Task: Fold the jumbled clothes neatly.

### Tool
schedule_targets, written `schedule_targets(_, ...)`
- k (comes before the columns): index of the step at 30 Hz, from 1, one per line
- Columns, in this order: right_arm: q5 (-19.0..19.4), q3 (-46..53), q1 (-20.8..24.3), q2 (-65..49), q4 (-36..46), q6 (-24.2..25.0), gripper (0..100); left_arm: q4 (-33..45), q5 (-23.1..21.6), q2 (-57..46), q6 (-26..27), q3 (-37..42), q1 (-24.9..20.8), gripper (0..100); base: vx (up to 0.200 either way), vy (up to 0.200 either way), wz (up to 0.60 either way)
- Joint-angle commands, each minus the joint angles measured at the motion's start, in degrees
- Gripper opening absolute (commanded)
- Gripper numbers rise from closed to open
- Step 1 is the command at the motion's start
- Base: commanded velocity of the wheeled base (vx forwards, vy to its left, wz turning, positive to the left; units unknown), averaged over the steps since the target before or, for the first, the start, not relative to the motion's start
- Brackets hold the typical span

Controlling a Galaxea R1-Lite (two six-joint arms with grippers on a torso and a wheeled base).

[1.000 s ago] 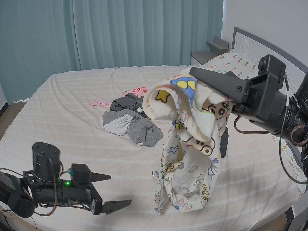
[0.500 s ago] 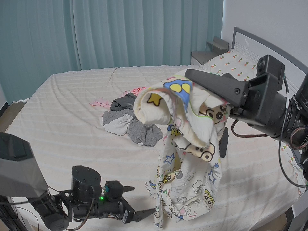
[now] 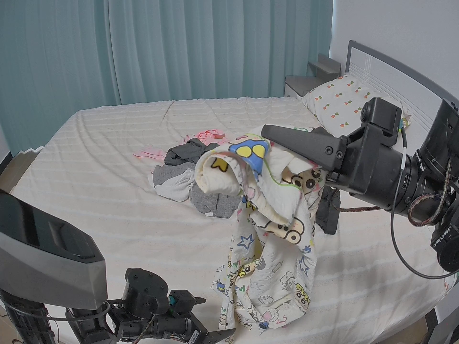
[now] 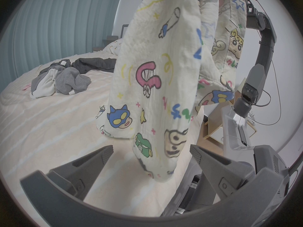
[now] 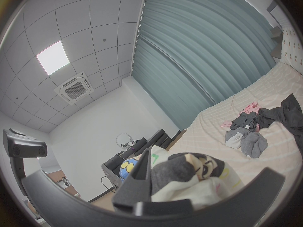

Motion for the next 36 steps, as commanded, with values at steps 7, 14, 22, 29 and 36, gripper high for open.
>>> schedule_targets(7,0.1,-0.4,0.4,0.6,0.0,0.0,0,-11.4,4.8,15.1,-1.6,-2.8,-1.8,100,0.000,0.000,0.00)
schedule_targets(14,0.1,-0.1,0.0,0.2,0.0,0.1,0,-11.4,6.9,16.2,-4.9,-4.2,-3.1,0,0.000,0.000,0.00)
schedule_targets(22,0.0,1.5,-3.1,-1.2,0.0,0.1,0,-11.4,6.9,13.3,-9.5,-2.8,-2.8,0,0.000,0.000,0.00)
schedule_targets(29,-0.1,7.2,-11.4,-2.5,0.6,-0.1,0,-11.4,7.3,2.6,-13.7,0.5,1.0,0,0.000,0.000,0.00)
schedule_targets(36,0.1,13.0,-21.4,-2.1,4.4,-0.3,0,-11.4,18.6,-8.3,-21.8,-0.8,6.8,0,0.000,0.000,0.00)
